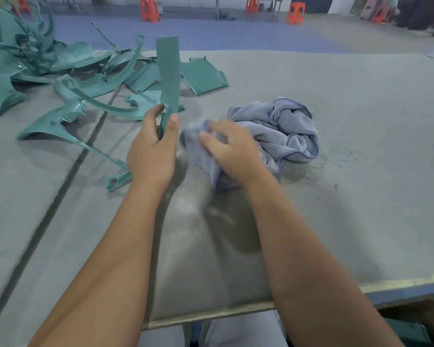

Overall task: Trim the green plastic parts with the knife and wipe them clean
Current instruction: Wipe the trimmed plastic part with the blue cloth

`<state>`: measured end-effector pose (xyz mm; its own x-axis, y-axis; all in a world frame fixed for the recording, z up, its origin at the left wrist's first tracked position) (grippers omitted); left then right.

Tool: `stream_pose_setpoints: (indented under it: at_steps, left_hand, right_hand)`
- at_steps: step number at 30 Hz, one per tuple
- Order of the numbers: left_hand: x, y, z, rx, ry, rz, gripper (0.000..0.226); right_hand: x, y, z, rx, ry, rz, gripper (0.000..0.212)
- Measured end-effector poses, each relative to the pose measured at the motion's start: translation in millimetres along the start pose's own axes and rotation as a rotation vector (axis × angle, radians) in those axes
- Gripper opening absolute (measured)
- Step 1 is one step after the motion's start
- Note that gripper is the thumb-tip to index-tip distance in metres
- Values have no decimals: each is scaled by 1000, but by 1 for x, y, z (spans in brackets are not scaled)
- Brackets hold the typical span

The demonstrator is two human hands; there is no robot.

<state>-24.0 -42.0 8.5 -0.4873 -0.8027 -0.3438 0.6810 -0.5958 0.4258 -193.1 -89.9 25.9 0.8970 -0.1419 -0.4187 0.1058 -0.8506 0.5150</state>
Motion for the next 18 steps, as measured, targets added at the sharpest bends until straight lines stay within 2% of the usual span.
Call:
stream_pose_setpoints:
  at_steps: [2,4,5,6,7,8,10,11,13,16,17,18]
  left_hand:
    - [7,-2,-2,-20,-13,-76,56]
    - [15,-5,-5,-17,54,-149,57]
    - [18,-6,-6,-4,117,-172,55]
    - [20,-6,-7,13,180,-190,52]
    - [22,-7,-8,30,227,-207,49]
    - [23,-7,-8,41,250,-220,47]
    - [24,-7,-9,41,244,-225,45]
    - [24,-7,-8,41,236,-218,44]
    - [23,-7,-7,50,229,-200,43]
    - [21,-7,-6,49,213,-179,43]
    - [20,-7,-6,46,204,-170,42]
    - [18,-7,-5,46,195,-156,41]
  right_hand:
    - [32,-11,-5,29,51,-271,26]
    - [39,-10,-11,14,38,-398,21]
    - [35,-6,-16,-4,117,-388,16]
    - [23,0,-16,52,253,-299,13]
    - [5,6,-12,142,397,-156,12]
    - [-15,10,-1,201,428,14,11]
    - [-57,16,26,230,214,328,18]
    - [-71,19,36,238,61,389,22]
    - [-82,23,59,304,-239,333,20]
    - [-78,19,90,363,-701,108,33]
    - [-79,20,88,331,-755,114,27]
    - [-82,22,81,294,-707,185,21]
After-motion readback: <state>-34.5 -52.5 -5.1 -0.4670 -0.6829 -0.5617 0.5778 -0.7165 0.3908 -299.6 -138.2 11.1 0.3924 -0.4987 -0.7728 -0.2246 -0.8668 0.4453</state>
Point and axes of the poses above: each hand's wrist, its own y-axis towards the middle knuckle, its own x-axis out of the palm, z = x × y, the point moved 10 cm from there along y, towards the middle knuckle, and after that the axes turned 12 degrees about z, right-handed, at the moved point
